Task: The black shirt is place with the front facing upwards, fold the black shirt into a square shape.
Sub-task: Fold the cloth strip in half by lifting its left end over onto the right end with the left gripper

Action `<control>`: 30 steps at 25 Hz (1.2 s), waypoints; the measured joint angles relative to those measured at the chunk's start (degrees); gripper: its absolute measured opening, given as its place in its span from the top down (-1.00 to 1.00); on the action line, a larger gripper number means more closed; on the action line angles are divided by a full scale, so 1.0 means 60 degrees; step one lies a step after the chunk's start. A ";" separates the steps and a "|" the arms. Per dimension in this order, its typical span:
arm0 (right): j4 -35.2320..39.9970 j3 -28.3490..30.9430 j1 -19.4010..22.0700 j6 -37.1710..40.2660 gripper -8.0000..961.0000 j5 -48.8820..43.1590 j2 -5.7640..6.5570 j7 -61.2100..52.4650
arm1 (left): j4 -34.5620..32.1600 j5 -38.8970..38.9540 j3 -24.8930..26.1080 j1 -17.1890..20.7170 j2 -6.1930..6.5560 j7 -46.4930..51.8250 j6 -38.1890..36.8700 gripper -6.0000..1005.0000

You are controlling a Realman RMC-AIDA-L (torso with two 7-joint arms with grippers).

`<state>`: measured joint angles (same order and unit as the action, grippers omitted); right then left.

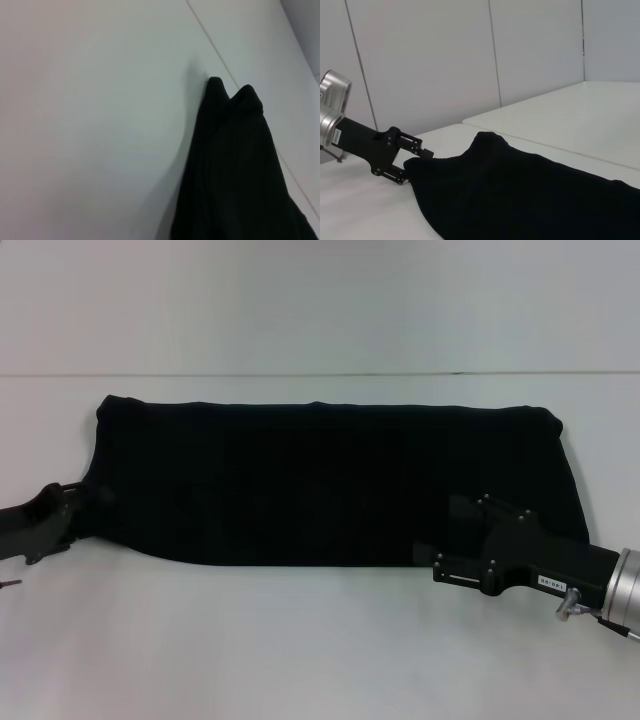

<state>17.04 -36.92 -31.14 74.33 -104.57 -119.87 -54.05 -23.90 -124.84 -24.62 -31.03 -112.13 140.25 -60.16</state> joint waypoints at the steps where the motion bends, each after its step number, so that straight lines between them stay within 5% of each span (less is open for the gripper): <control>1: -0.0001 -0.0002 -0.0004 -0.0024 -0.94 -0.0002 -0.0001 0.0000 | -0.0023 -0.0001 -0.0093 -0.0013 0.0000 0.0001 0.0035 -0.49; 20: 0.0036 -0.0547 0.0001 -0.0046 -0.94 -0.0012 0.0013 0.0000 | -0.0367 0.0105 -0.0044 0.0071 -0.0023 -0.0335 0.0577 0.87; 30: 0.0035 -0.0369 0.0160 0.0001 -0.94 0.0041 0.0029 -0.0039 | -0.0748 0.0142 0.1152 0.0142 0.0565 -0.0460 0.1038 0.90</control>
<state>17.25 -39.13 -30.18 74.33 -104.32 -119.70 -54.29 -28.38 -123.99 -17.72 -30.18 -108.74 137.50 -53.93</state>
